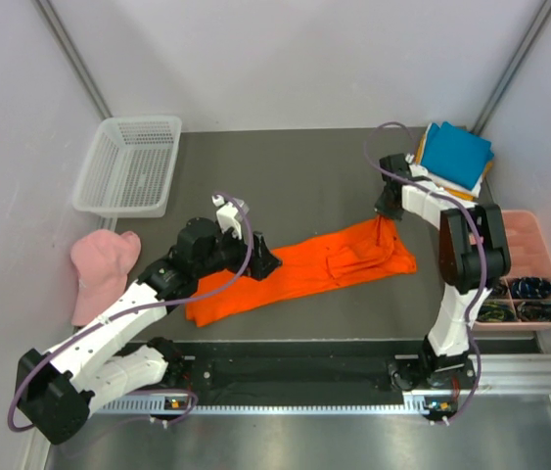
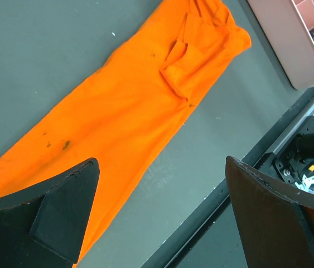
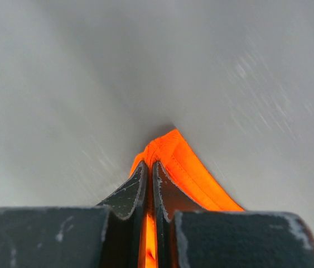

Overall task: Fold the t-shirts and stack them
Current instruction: Rotate the tshirt 90 degrees

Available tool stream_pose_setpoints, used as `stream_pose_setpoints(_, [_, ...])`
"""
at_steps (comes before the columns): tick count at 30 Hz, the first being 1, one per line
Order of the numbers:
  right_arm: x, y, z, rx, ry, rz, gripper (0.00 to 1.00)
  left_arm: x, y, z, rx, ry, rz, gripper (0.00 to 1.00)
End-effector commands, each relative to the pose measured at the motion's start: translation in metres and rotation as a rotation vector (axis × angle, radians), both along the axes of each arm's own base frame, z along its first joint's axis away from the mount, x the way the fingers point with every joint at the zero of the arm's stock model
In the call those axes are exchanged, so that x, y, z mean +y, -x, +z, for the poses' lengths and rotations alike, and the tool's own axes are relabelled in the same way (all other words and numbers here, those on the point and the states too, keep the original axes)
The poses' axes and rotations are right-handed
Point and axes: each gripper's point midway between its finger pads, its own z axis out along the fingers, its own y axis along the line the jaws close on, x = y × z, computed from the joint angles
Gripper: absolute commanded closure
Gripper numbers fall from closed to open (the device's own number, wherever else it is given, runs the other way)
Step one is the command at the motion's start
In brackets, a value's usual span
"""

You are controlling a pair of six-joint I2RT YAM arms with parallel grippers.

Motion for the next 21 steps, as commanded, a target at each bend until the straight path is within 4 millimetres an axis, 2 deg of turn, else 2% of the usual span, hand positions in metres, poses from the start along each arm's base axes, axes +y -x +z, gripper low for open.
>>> stream_pose_setpoints(1, [0.003, -0.057, 0.019, -0.093, 0.035, 0.061, 1.0, 0.001, -0.01, 0.026, -0.069, 0.024, 0.027, 0.01])
stream_pose_setpoints(6, [0.016, -0.092, 0.018, -0.104, 0.001, 0.138, 1.0, 0.002, -0.012, 0.025, -0.063, 0.02, 0.039, 0.01])
stream_pose_setpoints(7, [0.022, -0.105, 0.027, -0.132, -0.024, 0.165, 1.0, 0.002, -0.013, 0.026, -0.066, 0.023, 0.044, 0.01])
stream_pose_setpoints(9, [0.027, -0.114, 0.019, -0.119, -0.045, 0.184, 1.0, 0.003, -0.014, 0.026, -0.063, 0.021, 0.049, 0.01])
stream_pose_setpoints(10, [0.032, -0.126, 0.031, -0.153, -0.068, 0.206, 1.0, 0.003, -0.014, 0.025, -0.062, 0.02, 0.051, 0.01])
stream_pose_setpoints(11, [0.034, -0.13, 0.023, -0.138, -0.076, 0.218, 1.0, 0.003, -0.014, 0.025, -0.061, 0.02, 0.054, 0.01])
stream_pose_setpoints(12, [0.037, -0.135, 0.024, -0.144, -0.085, 0.228, 1.0, 0.004, -0.014, 0.025, -0.061, 0.018, 0.057, 0.01])
stream_pose_setpoints(13, [0.041, -0.146, 0.037, -0.179, -0.102, 0.248, 1.0, 0.005, -0.014, 0.025, -0.062, 0.018, 0.062, 0.01])
stream_pose_setpoints(14, [0.043, -0.149, 0.024, -0.157, -0.112, 0.26, 1.0, 0.006, -0.014, 0.025, -0.063, 0.017, 0.064, 0.01])
stream_pose_setpoints(15, [0.047, -0.154, 0.024, -0.16, -0.126, 0.275, 1.0, 0.006, -0.014, 0.025, -0.062, 0.017, 0.068, 0.01])
stream_pose_setpoints(16, [0.054, -0.164, 0.034, -0.188, -0.156, 0.308, 1.0, 0.007, -0.014, 0.025, -0.063, 0.015, 0.072, 0.01])
stream_pose_setpoints(17, [0.057, -0.168, 0.034, -0.191, -0.168, 0.324, 1.0, 0.008, -0.014, 0.024, -0.061, 0.014, 0.075, 0.01])
stream_pose_setpoints(18, [0.06, -0.171, 0.025, -0.179, -0.183, 0.339, 1.0, 0.008, -0.014, 0.023, -0.059, 0.011, 0.078, 0.01])
stream_pose_setpoints(19, [0.067, -0.176, 0.032, -0.2, -0.209, 0.368, 1.0, 0.009, -0.015, 0.024, -0.061, 0.011, 0.083, 0.01])
stream_pose_setpoints(21, [0.072, -0.184, 0.032, -0.23, -0.233, 0.394, 1.0, 0.011, -0.015, 0.023, -0.06, 0.008, 0.092, 0.01])
